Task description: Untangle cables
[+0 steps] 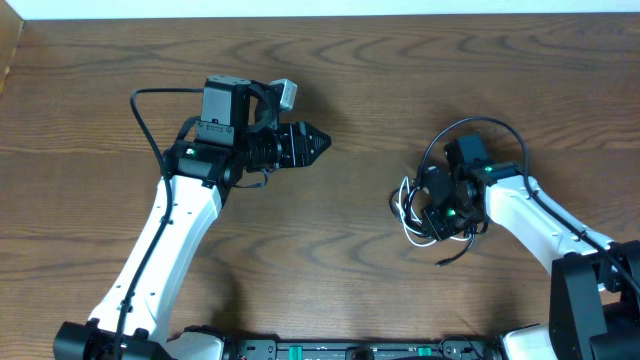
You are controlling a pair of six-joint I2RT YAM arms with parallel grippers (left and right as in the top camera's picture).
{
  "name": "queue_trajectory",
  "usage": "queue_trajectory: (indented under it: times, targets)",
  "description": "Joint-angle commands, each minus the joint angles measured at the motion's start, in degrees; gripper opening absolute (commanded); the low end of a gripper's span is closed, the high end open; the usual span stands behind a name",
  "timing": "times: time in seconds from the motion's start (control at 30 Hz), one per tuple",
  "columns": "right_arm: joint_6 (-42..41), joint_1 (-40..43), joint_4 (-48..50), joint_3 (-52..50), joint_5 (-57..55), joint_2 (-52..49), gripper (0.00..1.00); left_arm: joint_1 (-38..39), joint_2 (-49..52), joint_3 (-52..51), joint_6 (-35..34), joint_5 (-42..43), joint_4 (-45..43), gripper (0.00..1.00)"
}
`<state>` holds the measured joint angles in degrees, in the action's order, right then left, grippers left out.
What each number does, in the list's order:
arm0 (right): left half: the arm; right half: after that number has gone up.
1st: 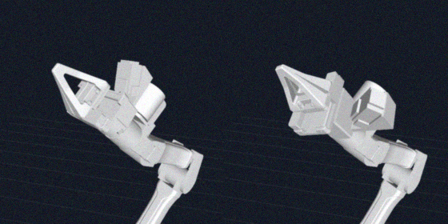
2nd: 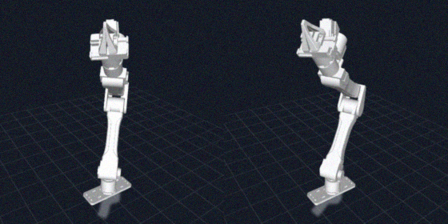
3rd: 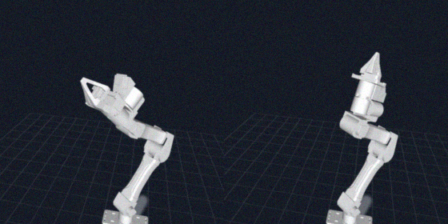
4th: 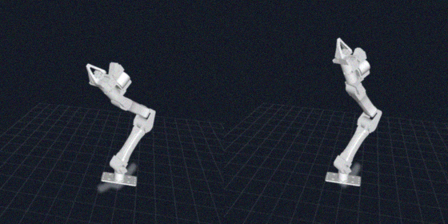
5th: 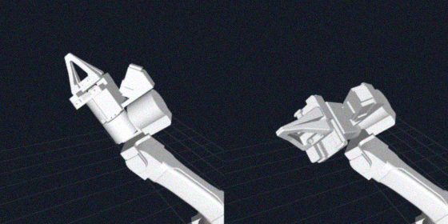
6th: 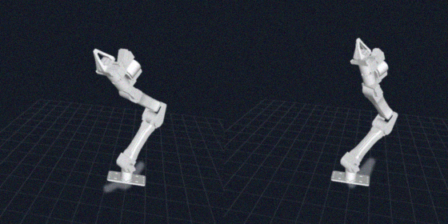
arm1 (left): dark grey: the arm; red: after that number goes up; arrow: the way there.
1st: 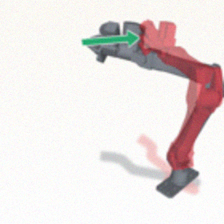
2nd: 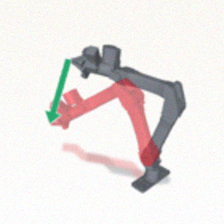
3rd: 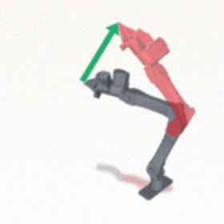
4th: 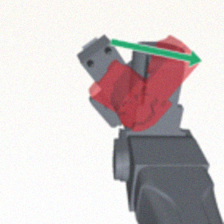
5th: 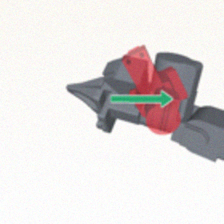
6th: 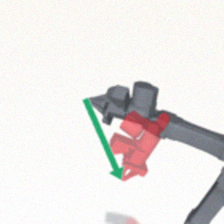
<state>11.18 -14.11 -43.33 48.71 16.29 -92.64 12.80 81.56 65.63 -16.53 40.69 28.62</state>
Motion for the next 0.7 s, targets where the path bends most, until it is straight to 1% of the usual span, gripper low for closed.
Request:
queue_trajectory:
  times: [0.0, 0.07, 0.13, 0.2, 0.23, 0.27, 0.37, 0.43, 0.67]
  targets:
    - [0.63, -0.24, 0.17, -2.21, 2.49, -0.28, 0.36, -0.24, 0.09, 0.98, -0.22, 1.07, 0.57, 0.54]
    - [0.15, -0.24, 0.33, -3.02, 2.97, -0.28, 0.39, -0.24, 0.11, 0.98, -0.22, 0.90, 0.85, 0.54]
    - [-0.02, -0.24, 0.28, -3.52, 4.13, -0.28, 0.37, -0.24, 0.11, 0.98, -0.22, 0.66, 0.92, 0.54]
    - [-0.09, -0.24, 0.37, -3.52, 5.73, -0.28, 0.25, -0.24, 0.11, 0.98, -0.22, 0.66, 0.90, 0.54]
    - [-0.63, -0.24, 0.79, -3.50, 6.91, -0.26, 0.16, -0.24, 0.11, 0.98, -0.22, 0.66, 0.92, 0.54]
    - [-1.60, -0.24, 1.38, -3.45, 7.72, -0.26, 0.02, -0.24, 0.11, 0.98, -0.22, 0.66, 0.90, 0.54]
    - [-6.32, -0.20, 3.78, -2.47, 11.10, -0.26, 0.01, -0.24, 0.11, 0.98, -0.22, 0.66, 0.90, 0.54]
    - [-7.63, -0.20, 3.61, -0.28, 13.03, -0.26, 0.01, -0.24, 0.11, 0.98, -0.22, 0.66, 0.87, 0.55]
    - [-13.20, -0.20, 0.46, 13.79, 18.88, -0.20, 0.01, -0.24, 0.11, 0.98, -0.24, 0.66, 0.92, 0.55]
